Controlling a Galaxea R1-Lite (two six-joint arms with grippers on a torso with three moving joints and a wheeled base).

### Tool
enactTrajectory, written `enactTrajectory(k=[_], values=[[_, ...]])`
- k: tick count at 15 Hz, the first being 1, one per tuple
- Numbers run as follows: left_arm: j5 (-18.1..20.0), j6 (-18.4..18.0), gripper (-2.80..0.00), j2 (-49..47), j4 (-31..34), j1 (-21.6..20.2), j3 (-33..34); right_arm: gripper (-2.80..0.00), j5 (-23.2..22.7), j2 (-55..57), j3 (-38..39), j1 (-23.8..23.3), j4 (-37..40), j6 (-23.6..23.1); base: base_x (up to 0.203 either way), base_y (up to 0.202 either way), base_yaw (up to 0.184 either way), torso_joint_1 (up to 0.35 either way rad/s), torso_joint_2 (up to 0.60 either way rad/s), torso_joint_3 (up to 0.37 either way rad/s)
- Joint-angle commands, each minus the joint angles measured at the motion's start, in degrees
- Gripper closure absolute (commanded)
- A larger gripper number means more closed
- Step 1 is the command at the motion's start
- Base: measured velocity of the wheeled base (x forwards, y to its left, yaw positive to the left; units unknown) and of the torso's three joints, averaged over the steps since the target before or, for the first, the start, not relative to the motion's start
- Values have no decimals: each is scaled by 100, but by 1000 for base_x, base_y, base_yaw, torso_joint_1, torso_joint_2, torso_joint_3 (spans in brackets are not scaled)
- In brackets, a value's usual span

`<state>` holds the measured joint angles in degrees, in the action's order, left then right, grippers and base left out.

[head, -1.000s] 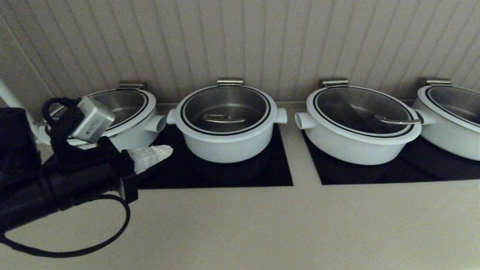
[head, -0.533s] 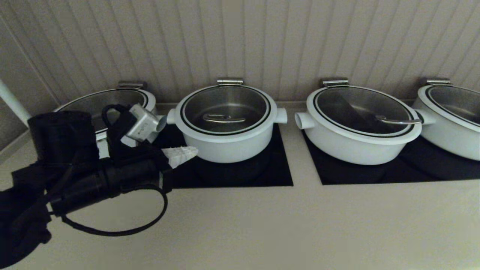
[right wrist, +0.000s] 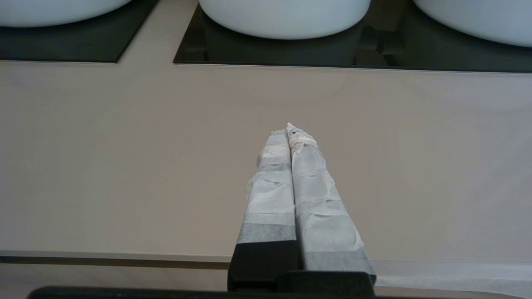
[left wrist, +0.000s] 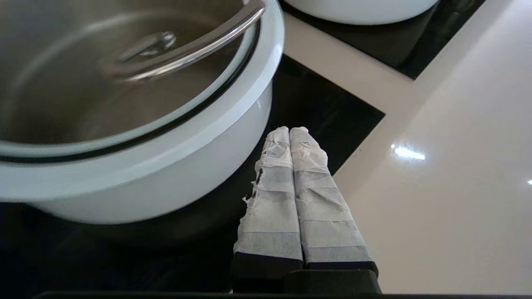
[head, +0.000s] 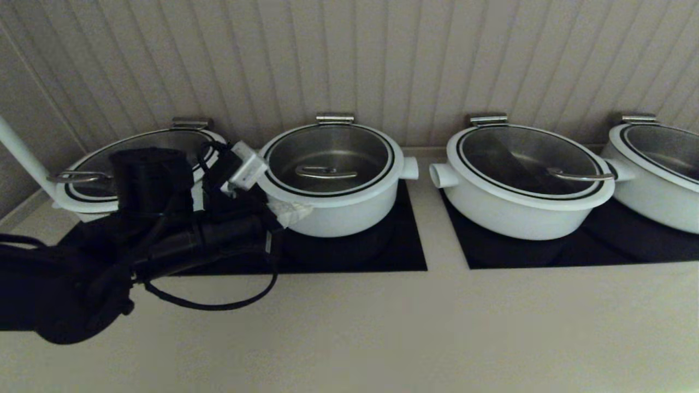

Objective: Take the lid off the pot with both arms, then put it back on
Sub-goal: Open the food pot lid a small opening with the left arm

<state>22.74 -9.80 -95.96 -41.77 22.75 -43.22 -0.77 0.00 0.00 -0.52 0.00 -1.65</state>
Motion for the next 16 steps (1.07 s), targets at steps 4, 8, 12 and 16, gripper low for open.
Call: enactTrajectory(k=[4, 8, 12, 16], values=[[3, -48, 0, -362, -24, 54, -210, 0, -2, 0, 0, 0, 0, -2, 0, 0, 0, 0, 0, 0], [-7, -49, 0, -603, -24, 54, -531, 0, -2, 0, 0, 0, 0, -2, 0, 0, 0, 0, 0, 0], [-38, -49, 0, -914, -480, 46, -613, 0, -2, 0, 0, 0, 0, -2, 0, 0, 0, 0, 0, 0], [-199, -48, 0, -1153, -947, 45, -626, 0, -2, 0, 0, 0, 0, -2, 0, 0, 0, 0, 0, 0]])
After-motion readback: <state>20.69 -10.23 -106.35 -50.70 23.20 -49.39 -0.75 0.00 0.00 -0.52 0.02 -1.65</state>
